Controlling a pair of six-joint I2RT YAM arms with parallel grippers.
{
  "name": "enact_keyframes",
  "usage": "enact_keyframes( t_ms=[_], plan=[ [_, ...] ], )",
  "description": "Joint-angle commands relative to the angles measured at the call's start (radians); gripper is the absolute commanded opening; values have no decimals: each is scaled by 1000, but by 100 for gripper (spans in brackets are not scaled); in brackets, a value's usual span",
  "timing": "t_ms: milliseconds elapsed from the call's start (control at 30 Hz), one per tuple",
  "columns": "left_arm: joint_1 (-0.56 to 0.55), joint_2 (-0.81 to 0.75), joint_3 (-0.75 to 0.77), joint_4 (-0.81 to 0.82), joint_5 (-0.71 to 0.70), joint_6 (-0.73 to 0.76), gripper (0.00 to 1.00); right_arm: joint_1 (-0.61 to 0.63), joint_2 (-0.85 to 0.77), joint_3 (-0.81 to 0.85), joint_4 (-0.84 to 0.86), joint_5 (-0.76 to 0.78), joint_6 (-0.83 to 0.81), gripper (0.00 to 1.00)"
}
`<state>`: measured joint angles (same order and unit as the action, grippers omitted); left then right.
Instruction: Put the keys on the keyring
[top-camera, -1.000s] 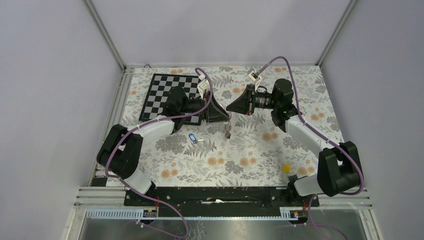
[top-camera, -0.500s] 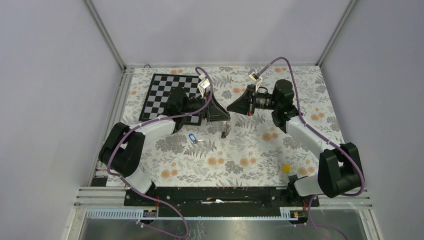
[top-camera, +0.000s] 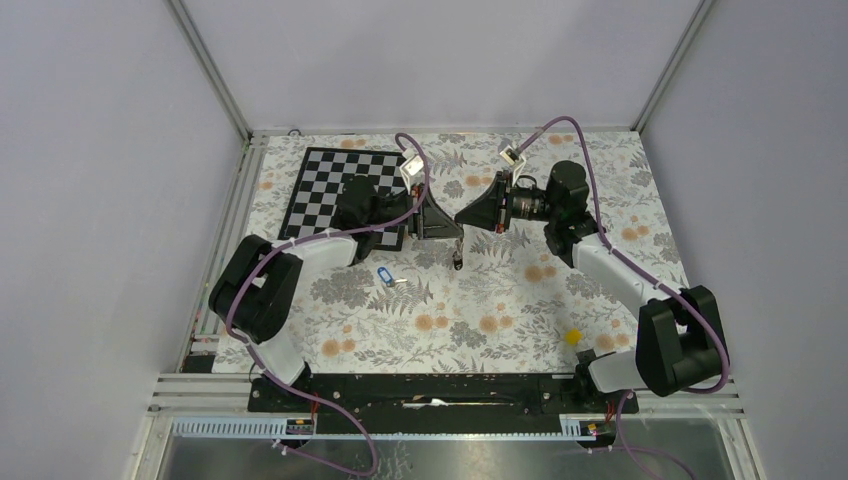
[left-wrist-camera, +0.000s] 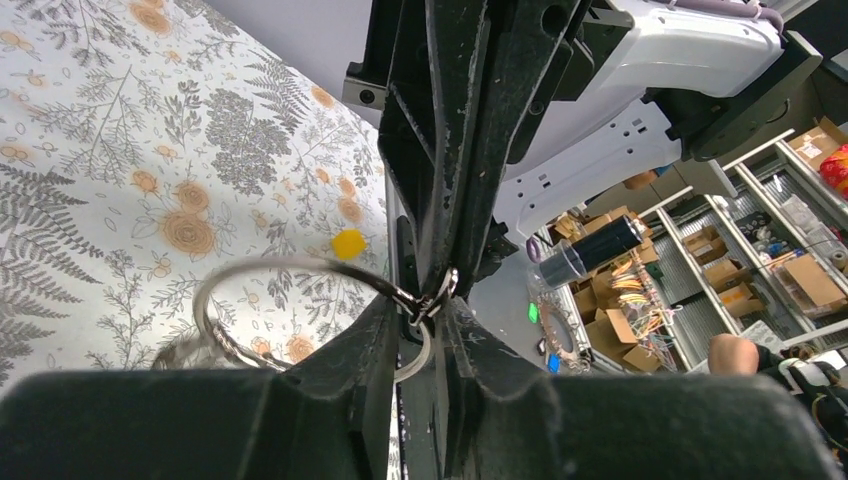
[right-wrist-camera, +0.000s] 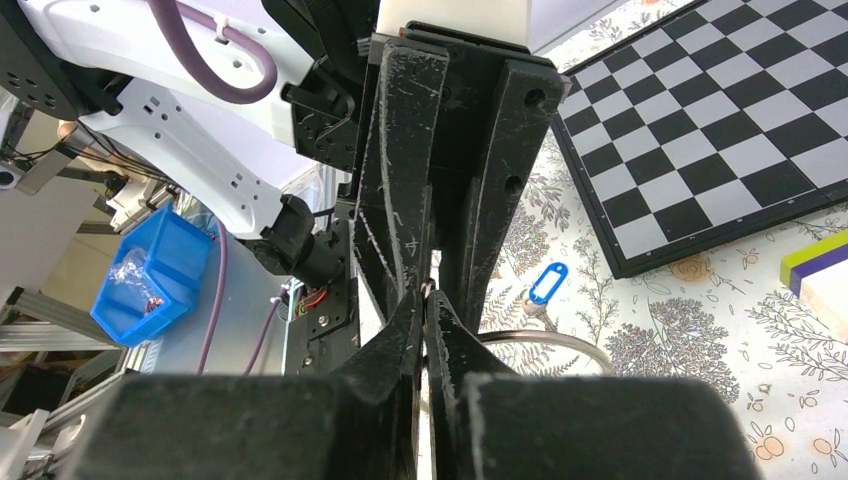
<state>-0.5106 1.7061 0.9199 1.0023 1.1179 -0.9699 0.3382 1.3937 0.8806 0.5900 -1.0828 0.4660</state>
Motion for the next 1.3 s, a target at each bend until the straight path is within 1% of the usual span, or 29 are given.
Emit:
enact_keyframes(
  t_ms=[0, 100, 200, 333, 567, 667, 800, 900, 1033, 1267],
  plan=[
    [-2, -17, 25, 92, 2, 5, 14, -3, -38, -3, 40, 0, -10, 0],
    [-2, -43, 10, 38, 2, 66, 5, -10, -41, -1, 40, 3, -8, 0],
    [-2, -76, 5, -80, 0, 163, 0, -19, -46, -4, 40, 3, -10, 0],
    [-2, -117, 5, -182, -9, 268, 0, -28, -54, -14, 23, 1, -36, 0],
    [-2, -177, 22, -372, -35, 426, 0, -47, -76, -25, -66, 7, -143, 0],
    [-2, -186, 33, -436, -45, 470, 0, -50, -81, -25, -110, 15, -188, 1],
    [-3, -190, 61, -531, -69, 532, 0, -51, -80, -27, -127, 17, -219, 2],
    [-10, -187, 86, -610, -93, 580, 0, -49, -75, -20, -150, 23, -241, 6],
    [-27, -179, 118, -700, -129, 636, 0, -50, -74, -6, -188, 41, -260, 16],
    [-43, -173, 141, -757, -185, 657, 0, -49, -76, 11, -247, 65, -289, 24]
  ],
)
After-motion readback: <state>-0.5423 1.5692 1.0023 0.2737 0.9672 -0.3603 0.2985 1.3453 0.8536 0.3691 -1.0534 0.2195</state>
